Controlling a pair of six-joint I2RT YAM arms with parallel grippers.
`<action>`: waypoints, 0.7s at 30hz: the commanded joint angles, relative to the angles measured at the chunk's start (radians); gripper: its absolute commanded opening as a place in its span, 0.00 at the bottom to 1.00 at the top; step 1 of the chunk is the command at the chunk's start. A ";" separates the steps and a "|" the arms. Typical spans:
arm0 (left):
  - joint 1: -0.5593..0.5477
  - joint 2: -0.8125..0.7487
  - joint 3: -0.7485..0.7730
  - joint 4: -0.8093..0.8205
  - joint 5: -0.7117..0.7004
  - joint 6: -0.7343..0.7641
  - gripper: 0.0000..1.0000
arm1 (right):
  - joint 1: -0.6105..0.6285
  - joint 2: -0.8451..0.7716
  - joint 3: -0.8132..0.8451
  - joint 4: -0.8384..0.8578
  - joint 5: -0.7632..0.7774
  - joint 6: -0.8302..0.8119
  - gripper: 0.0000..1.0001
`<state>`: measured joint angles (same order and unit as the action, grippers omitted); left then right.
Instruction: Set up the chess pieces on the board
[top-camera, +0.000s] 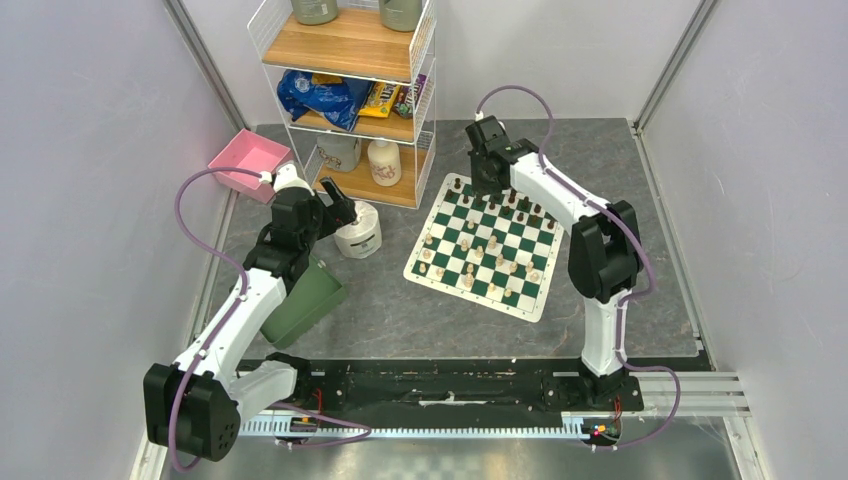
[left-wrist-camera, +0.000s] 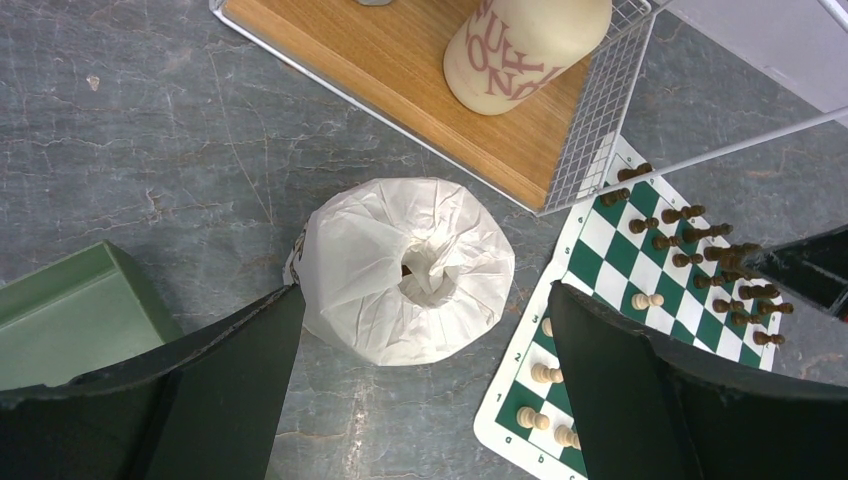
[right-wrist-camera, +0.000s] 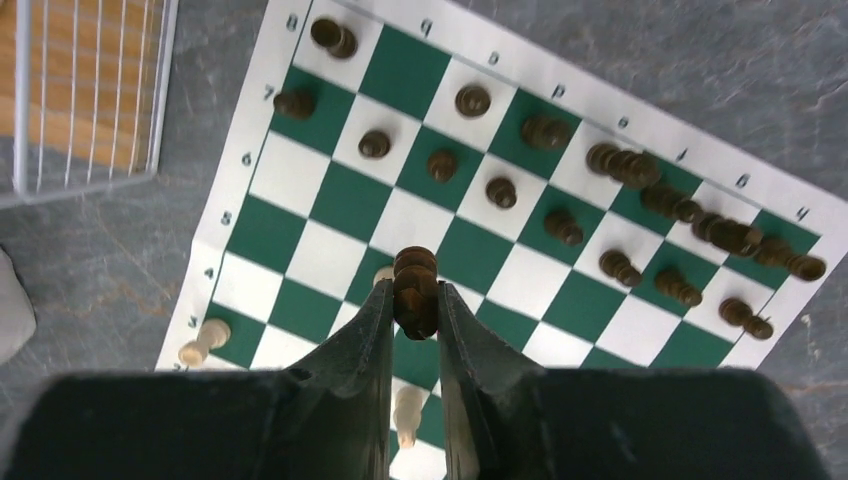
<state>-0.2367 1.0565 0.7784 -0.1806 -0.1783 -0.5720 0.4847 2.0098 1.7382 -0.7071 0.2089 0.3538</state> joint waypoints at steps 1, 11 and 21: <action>0.005 -0.008 0.009 0.030 0.000 -0.006 1.00 | -0.013 0.054 0.098 0.013 0.003 -0.026 0.21; 0.005 -0.004 0.018 0.029 -0.004 0.001 1.00 | -0.021 0.204 0.291 -0.024 -0.013 -0.055 0.21; 0.007 -0.005 0.013 0.022 -0.022 0.007 1.00 | -0.029 0.278 0.383 -0.044 -0.006 -0.070 0.22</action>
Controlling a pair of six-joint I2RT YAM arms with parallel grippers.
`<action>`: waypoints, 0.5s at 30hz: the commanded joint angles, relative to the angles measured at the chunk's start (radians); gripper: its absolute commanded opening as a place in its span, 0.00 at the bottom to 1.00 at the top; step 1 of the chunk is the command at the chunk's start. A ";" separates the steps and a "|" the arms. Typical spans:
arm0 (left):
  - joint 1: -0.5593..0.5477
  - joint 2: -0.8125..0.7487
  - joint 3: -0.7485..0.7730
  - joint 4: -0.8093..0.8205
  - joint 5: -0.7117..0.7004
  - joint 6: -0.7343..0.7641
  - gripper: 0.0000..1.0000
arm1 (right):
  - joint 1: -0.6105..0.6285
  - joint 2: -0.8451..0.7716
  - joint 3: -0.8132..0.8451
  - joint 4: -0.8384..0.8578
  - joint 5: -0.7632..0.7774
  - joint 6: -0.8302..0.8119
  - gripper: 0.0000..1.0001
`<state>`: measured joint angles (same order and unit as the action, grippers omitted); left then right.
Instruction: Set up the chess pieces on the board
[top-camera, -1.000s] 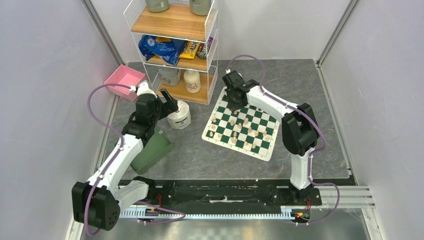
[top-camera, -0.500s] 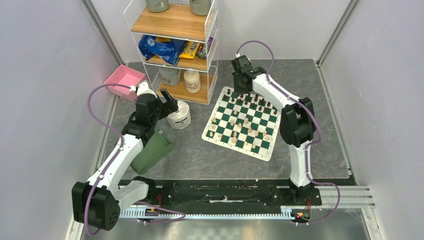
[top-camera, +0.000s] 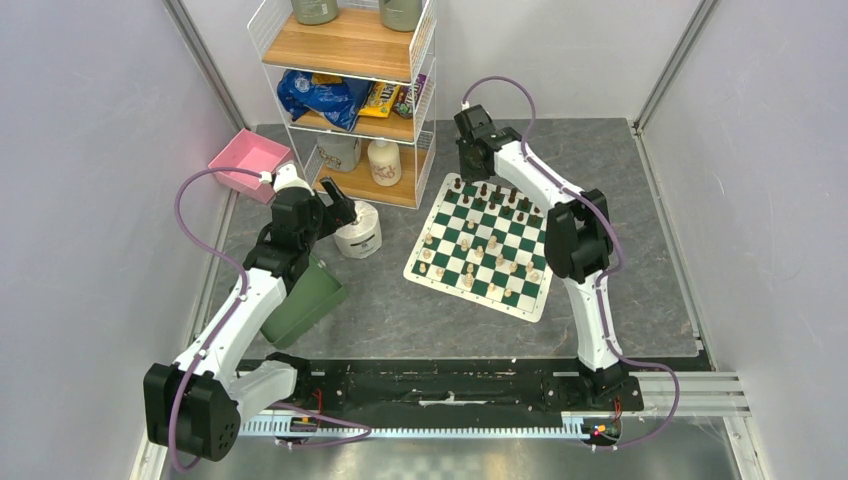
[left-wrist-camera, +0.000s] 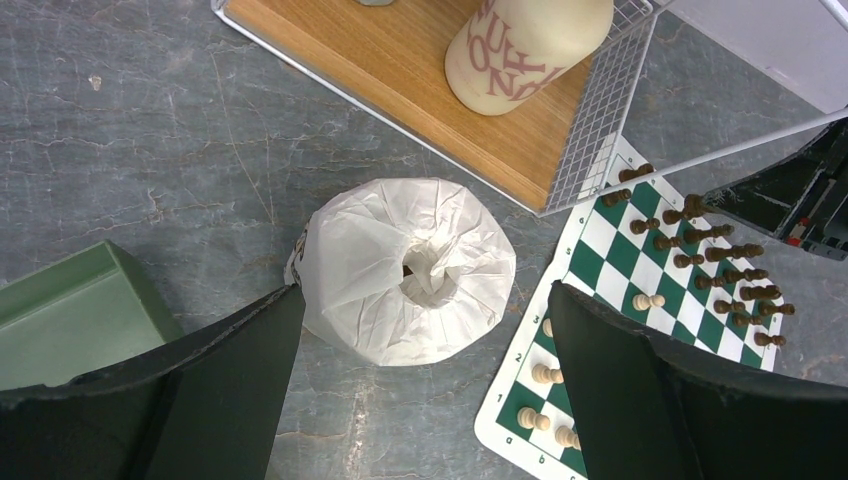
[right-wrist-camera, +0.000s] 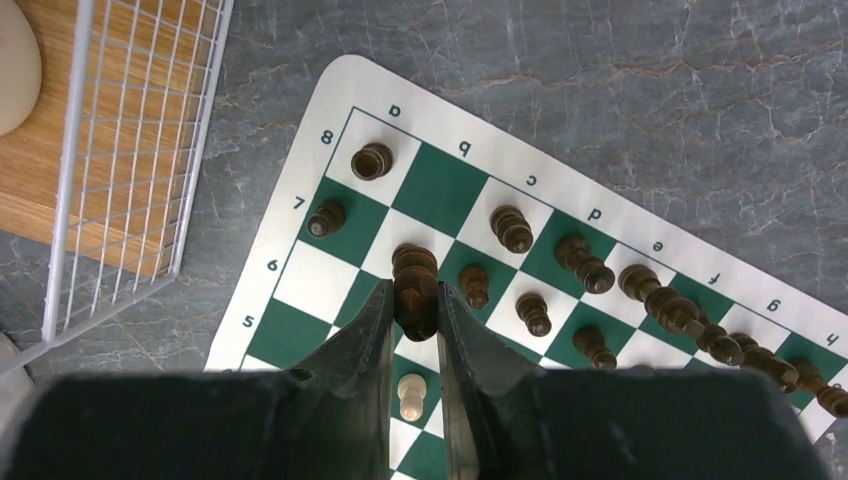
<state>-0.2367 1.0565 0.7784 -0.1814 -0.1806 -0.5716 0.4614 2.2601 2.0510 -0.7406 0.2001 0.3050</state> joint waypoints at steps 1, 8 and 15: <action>0.007 -0.006 0.013 0.022 -0.020 0.007 1.00 | -0.007 0.035 0.077 -0.014 0.000 -0.025 0.22; 0.008 -0.006 0.010 0.020 -0.023 0.006 1.00 | -0.018 0.092 0.136 -0.027 -0.001 -0.026 0.22; 0.010 -0.002 0.001 0.029 -0.026 0.006 1.00 | -0.028 0.150 0.185 -0.046 -0.012 -0.035 0.23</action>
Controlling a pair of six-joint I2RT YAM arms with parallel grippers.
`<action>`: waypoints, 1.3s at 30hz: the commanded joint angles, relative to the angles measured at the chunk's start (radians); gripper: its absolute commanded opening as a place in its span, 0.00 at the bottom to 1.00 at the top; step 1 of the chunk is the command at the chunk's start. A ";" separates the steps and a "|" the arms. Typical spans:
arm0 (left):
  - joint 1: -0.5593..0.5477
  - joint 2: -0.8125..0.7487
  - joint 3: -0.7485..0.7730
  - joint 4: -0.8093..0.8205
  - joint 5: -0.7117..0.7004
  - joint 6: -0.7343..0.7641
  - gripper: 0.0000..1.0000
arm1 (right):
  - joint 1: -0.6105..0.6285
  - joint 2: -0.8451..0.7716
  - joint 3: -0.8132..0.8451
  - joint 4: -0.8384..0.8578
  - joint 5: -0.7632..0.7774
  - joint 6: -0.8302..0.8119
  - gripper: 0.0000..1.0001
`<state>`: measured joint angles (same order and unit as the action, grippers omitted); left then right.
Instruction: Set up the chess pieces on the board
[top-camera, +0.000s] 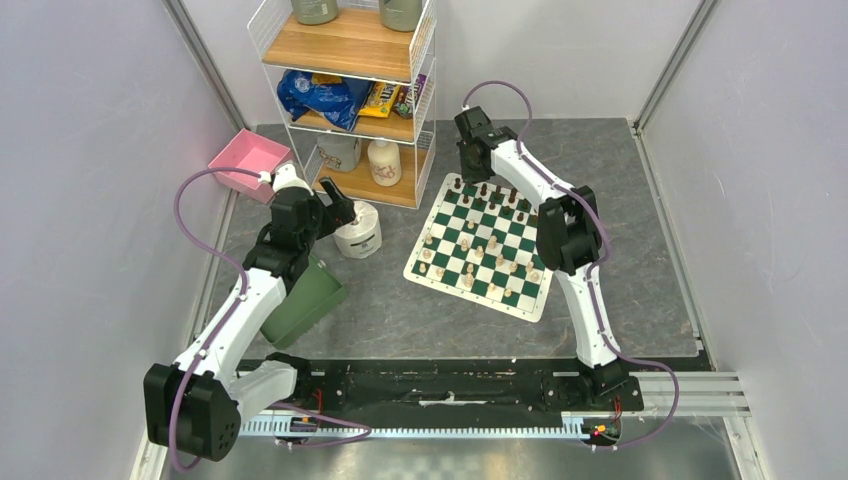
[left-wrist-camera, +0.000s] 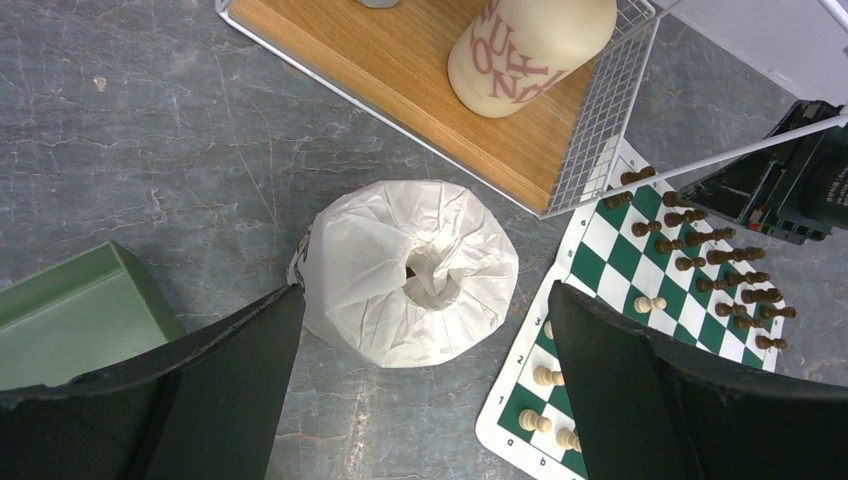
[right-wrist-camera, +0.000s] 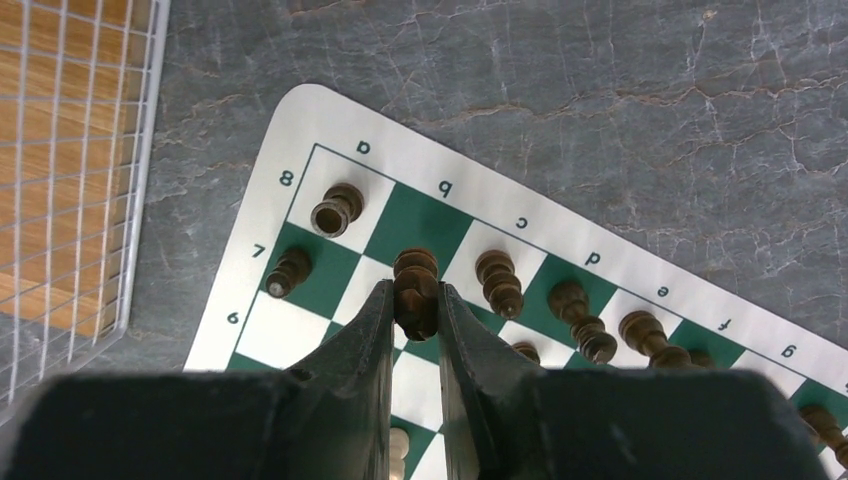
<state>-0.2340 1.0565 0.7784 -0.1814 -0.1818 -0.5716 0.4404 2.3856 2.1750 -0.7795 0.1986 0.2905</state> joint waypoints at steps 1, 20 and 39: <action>0.007 -0.002 0.001 0.029 -0.024 0.004 1.00 | -0.008 0.031 0.064 -0.007 -0.013 -0.021 0.23; 0.010 0.002 0.000 0.033 -0.023 0.005 1.00 | -0.022 0.080 0.101 -0.015 -0.058 -0.018 0.25; 0.010 0.000 0.001 0.030 -0.024 0.006 1.00 | -0.024 0.112 0.126 -0.026 -0.049 -0.016 0.28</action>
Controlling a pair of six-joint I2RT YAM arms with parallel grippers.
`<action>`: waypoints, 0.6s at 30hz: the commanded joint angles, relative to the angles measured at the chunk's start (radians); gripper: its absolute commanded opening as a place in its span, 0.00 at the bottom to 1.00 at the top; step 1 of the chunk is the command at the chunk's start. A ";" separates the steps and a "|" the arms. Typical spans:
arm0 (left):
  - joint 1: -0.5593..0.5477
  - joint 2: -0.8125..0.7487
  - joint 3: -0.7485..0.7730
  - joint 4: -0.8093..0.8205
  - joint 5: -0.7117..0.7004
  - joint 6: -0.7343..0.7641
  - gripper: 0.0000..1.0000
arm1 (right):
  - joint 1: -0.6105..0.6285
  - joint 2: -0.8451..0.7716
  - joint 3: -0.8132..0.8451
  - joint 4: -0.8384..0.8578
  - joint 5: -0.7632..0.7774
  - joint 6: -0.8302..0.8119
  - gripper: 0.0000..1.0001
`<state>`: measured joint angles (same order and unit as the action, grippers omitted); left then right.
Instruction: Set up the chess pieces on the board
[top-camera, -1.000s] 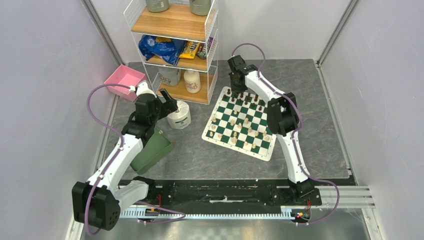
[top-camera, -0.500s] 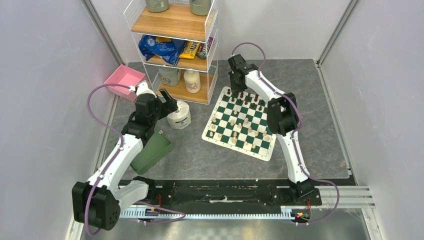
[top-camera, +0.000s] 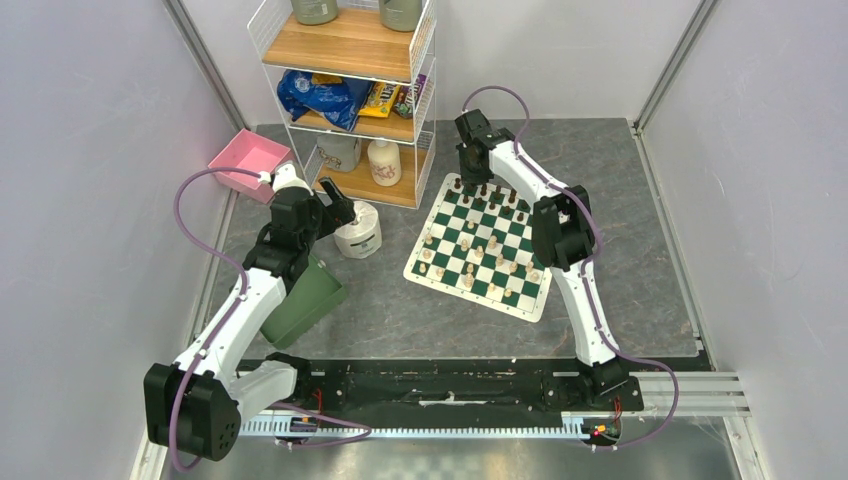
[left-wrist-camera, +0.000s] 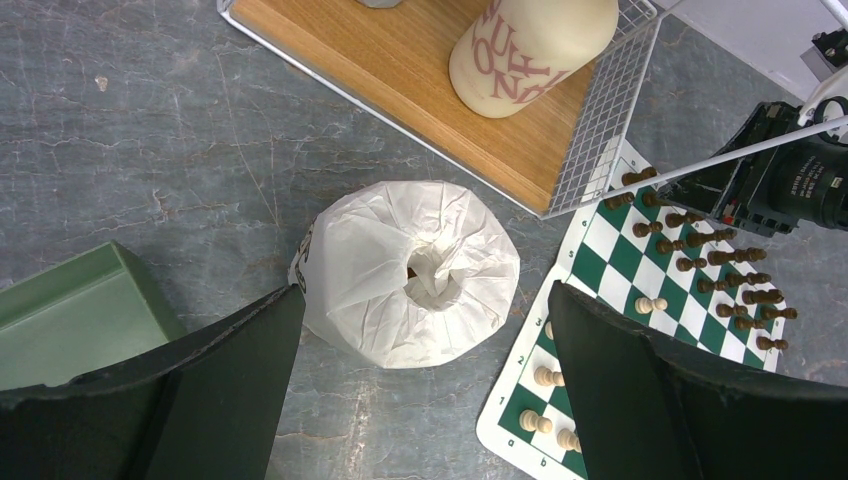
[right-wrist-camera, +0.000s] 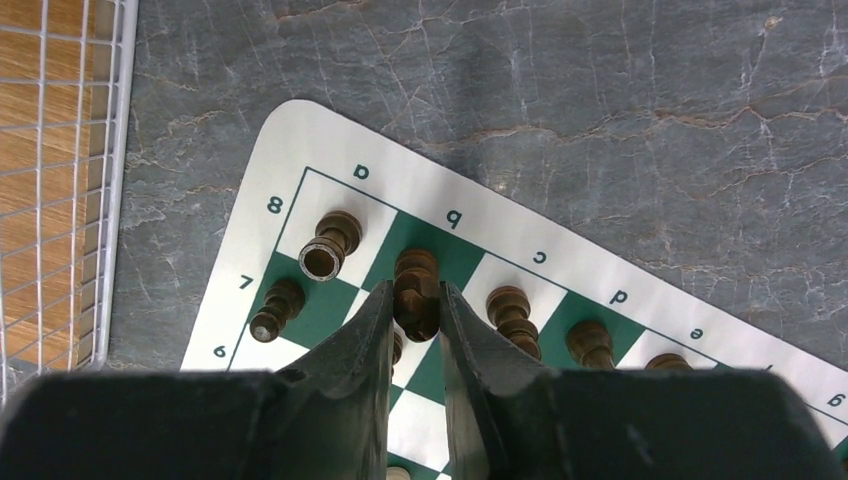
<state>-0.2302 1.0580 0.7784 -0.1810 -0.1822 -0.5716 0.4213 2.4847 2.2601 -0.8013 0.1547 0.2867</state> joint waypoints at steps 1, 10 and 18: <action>0.006 -0.002 0.000 0.029 -0.023 0.007 1.00 | -0.004 0.015 0.041 -0.004 -0.006 -0.013 0.29; 0.007 0.003 0.002 0.033 -0.017 0.004 1.00 | -0.004 0.023 0.058 -0.007 -0.017 -0.009 0.39; 0.008 0.011 0.014 0.032 -0.002 -0.001 1.00 | -0.009 0.010 0.092 -0.008 -0.019 -0.012 0.41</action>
<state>-0.2302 1.0618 0.7784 -0.1806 -0.1810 -0.5716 0.4213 2.5072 2.2883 -0.8162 0.1478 0.2867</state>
